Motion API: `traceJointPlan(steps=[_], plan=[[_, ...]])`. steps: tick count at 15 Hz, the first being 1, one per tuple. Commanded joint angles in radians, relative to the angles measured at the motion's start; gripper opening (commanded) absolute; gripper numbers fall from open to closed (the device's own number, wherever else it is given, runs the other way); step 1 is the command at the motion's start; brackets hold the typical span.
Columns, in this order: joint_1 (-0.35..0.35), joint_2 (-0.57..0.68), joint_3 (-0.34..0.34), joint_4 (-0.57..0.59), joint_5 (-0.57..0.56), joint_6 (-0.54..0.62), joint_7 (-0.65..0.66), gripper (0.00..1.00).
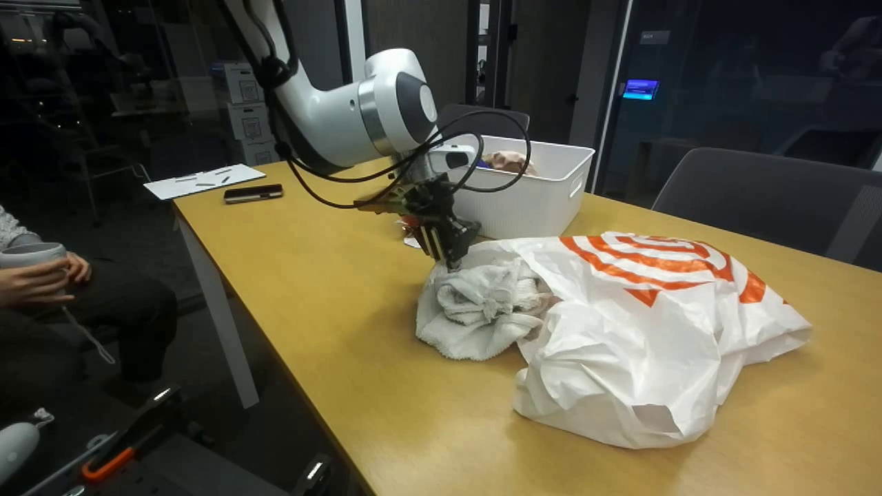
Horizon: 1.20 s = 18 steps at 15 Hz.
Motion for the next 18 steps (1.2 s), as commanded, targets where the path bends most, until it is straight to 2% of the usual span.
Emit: traceJointPlan(steps=[1, 4, 7, 11, 13, 18], plan=[[0.006, -0.032, 0.001, 0.004, 0.019, -0.069, -0.025, 0.00], [-0.023, -0.057, 0.029, -0.008, 0.090, -0.127, -0.055, 0.01], [-0.007, -0.106, 0.014, -0.019, 0.080, -0.199, -0.026, 0.00], [0.015, -0.228, 0.014, -0.030, -0.005, -0.343, 0.052, 0.00], [0.020, -0.300, 0.028, -0.030, -0.085, -0.433, 0.115, 0.00], [-0.008, -0.484, 0.131, -0.034, -0.305, -0.647, 0.292, 0.00]])
